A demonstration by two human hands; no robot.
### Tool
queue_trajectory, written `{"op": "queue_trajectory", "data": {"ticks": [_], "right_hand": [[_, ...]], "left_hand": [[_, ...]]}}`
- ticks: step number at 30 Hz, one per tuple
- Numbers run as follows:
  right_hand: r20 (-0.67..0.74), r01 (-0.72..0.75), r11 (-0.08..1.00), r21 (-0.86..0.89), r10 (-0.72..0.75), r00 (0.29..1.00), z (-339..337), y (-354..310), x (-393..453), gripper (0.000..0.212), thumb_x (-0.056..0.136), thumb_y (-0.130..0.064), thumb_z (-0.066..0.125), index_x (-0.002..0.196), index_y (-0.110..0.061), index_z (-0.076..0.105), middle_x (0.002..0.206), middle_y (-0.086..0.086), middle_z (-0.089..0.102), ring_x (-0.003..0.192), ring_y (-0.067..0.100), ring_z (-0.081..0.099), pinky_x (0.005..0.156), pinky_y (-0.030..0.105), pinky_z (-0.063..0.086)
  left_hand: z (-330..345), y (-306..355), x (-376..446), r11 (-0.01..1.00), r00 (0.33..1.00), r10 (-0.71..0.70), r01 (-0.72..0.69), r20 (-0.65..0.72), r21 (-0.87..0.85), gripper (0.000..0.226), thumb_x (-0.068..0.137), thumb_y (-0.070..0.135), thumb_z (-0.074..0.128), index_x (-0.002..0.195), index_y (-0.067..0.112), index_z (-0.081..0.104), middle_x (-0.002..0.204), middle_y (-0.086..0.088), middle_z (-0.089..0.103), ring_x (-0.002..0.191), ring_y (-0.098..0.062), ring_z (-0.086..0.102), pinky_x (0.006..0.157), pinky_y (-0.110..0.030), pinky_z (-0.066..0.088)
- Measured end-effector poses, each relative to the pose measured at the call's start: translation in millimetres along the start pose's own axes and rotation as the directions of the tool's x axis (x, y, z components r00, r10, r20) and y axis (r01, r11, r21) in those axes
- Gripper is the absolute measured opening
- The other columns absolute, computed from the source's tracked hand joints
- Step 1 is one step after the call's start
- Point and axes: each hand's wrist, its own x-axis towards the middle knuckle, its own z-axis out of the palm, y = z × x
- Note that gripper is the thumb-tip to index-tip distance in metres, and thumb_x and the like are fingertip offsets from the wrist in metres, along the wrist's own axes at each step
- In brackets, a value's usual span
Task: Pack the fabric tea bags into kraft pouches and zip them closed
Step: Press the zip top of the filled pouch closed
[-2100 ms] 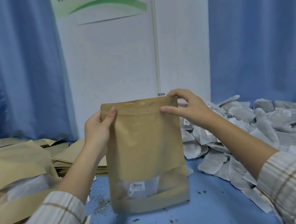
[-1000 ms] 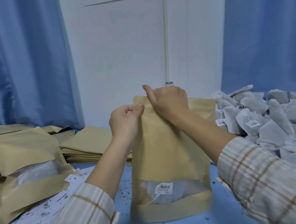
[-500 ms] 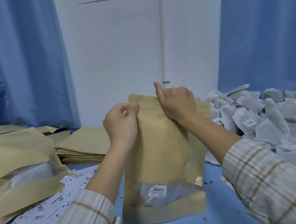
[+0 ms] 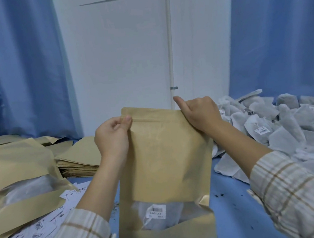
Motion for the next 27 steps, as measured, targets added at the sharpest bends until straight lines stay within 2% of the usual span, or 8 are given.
{"op": "queue_trajectory", "data": {"ticks": [5,9,12,14,16,20,24,27], "right_hand": [[0.067,-0.109,0.993,0.040,0.106,0.992,-4,5,1,0.069,0.097,-0.051,0.025,0.044,-0.010,0.035,0.048,0.004,0.042,0.060,0.023,0.046,0.056,0.030,0.028],[0.073,0.038,0.998,-0.039,-0.035,0.997,-9,-19,0,0.067,0.097,-0.054,0.019,0.046,-0.014,0.038,0.051,0.004,0.047,0.067,0.029,0.054,0.055,0.030,0.029],[0.030,0.139,0.989,0.050,-0.140,0.990,0,-68,6,0.063,0.096,-0.054,0.018,0.067,-0.019,0.061,0.079,0.011,0.066,0.085,0.031,0.060,0.065,0.032,0.031],[-0.055,0.175,0.985,-0.010,-0.175,0.983,5,-90,8,0.058,0.098,-0.048,0.021,0.083,-0.017,0.068,0.084,0.010,0.069,0.084,0.031,0.062,0.063,0.030,0.029],[-0.063,0.239,0.967,-0.092,-0.245,0.967,10,-99,7,0.047,0.100,-0.040,0.026,0.095,-0.017,0.067,0.083,0.009,0.069,0.082,0.031,0.063,0.060,0.030,0.029],[-0.045,0.196,0.980,0.024,-0.195,0.980,10,-81,6,0.065,0.093,-0.061,0.026,0.061,-0.016,0.060,0.068,0.006,0.064,0.079,0.030,0.061,0.059,0.029,0.029],[-0.061,0.043,0.999,-0.024,-0.044,0.997,2,-39,0,0.068,0.095,-0.057,0.023,0.046,-0.013,0.040,0.055,0.004,0.050,0.069,0.030,0.056,0.058,0.030,0.032],[-0.079,-0.058,0.998,0.016,0.059,0.995,-8,-17,-3,0.071,0.093,-0.061,0.025,0.043,-0.011,0.036,0.047,0.000,0.044,0.051,0.019,0.040,0.048,0.028,0.021]], "left_hand": [[0,0,3,1.000,1.000,0.001,-0.001,-0.012,-0.016,0.021,0.084,0.020,0.070,0.064,0.023,0.064,0.054,0.018,0.062,0.060,0.004,0.054,0.061,-0.003,0.040],[2,0,1,0.996,0.999,0.043,-0.043,-0.004,0.075,0.024,0.086,0.027,0.066,0.063,0.023,0.061,0.055,0.015,0.057,0.055,0.004,0.048,0.054,-0.005,0.035],[14,6,-2,0.993,0.998,0.046,-0.050,0.046,0.103,0.028,0.086,0.032,0.065,0.062,0.018,0.058,0.043,0.015,0.048,0.046,0.001,0.041,0.049,-0.013,0.031],[17,10,-3,0.992,0.996,0.035,-0.044,0.079,0.117,0.035,0.087,0.034,0.063,0.060,0.012,0.054,0.046,0.011,0.043,0.050,-0.007,0.038,0.052,-0.023,0.029],[14,11,-3,0.994,0.993,0.007,-0.021,0.122,0.111,0.037,0.088,0.032,0.062,0.057,0.015,0.050,0.044,0.012,0.040,0.049,-0.006,0.037,0.051,-0.023,0.026],[-4,9,-3,0.998,0.997,-0.040,0.037,0.059,0.055,0.026,0.087,0.024,0.065,0.063,0.015,0.058,0.054,0.010,0.049,0.052,-0.001,0.042,0.049,-0.013,0.032],[-11,11,-3,0.999,0.998,-0.045,0.044,0.033,0.028,0.028,0.085,0.021,0.067,0.060,0.015,0.057,0.062,0.001,0.051,0.060,-0.010,0.045,0.048,-0.010,0.033],[-6,16,-3,0.998,0.998,-0.055,0.055,0.026,0.014,0.029,0.085,0.021,0.067,0.059,0.016,0.056,0.061,0.002,0.051,0.059,-0.009,0.046,0.048,-0.009,0.034]]}}
